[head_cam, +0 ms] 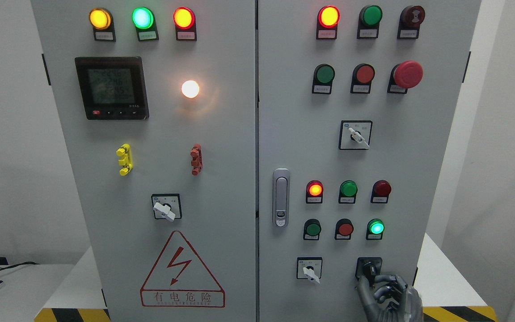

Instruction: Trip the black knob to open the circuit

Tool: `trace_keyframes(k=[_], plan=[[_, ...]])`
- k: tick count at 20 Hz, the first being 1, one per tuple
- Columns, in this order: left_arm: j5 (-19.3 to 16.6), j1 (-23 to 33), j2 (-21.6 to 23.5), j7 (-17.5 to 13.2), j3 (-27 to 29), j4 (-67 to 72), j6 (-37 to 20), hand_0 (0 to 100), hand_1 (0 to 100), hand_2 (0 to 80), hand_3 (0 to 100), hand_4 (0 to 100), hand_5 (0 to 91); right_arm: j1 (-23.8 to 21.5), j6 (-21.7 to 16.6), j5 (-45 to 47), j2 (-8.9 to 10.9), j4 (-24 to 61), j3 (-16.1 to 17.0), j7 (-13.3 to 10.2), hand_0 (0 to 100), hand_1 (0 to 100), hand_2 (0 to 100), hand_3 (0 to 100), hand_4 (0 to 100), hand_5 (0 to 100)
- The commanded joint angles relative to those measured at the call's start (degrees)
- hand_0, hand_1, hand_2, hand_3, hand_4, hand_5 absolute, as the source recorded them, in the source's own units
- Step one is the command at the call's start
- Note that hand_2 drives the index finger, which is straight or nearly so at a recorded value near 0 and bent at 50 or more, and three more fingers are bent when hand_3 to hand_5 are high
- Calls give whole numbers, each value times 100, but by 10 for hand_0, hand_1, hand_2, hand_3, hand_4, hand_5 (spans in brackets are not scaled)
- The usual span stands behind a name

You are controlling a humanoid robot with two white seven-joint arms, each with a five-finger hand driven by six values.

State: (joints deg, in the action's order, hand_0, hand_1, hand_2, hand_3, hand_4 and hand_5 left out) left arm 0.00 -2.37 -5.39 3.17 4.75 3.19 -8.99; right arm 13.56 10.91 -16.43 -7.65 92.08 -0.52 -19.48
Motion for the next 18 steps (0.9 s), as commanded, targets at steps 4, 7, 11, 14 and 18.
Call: trace_keyframes(k=[4,7,11,14,18], plan=[[-176,0,3,-1,0,-3,3,120,389,0,0,0,0,-2,-36,-105,1,-6,-115,15,314,718,542,808,824,966],[-176,0,-6,-1,0,-3,3,120,389,0,0,0,0,-2,-45,-255,1,-6,-97,15,316,722,539,805,823,965],[-176,0,3,-1,0,-3,3,120,389,0,0,0,0,-2,-54,-273,1,-6,-106,15,317,727,535,802,822,965],[-176,0,-6,-1,0,-3,3,120,389,0,0,0,0,-20,-62,-334,10,-15,-97,6,317,729,534,800,820,965],[-176,0,-6,-1,0,-3,3,120,389,0,0,0,0,-29,-80,-396,10,-24,-97,6,318,733,524,797,817,964]])
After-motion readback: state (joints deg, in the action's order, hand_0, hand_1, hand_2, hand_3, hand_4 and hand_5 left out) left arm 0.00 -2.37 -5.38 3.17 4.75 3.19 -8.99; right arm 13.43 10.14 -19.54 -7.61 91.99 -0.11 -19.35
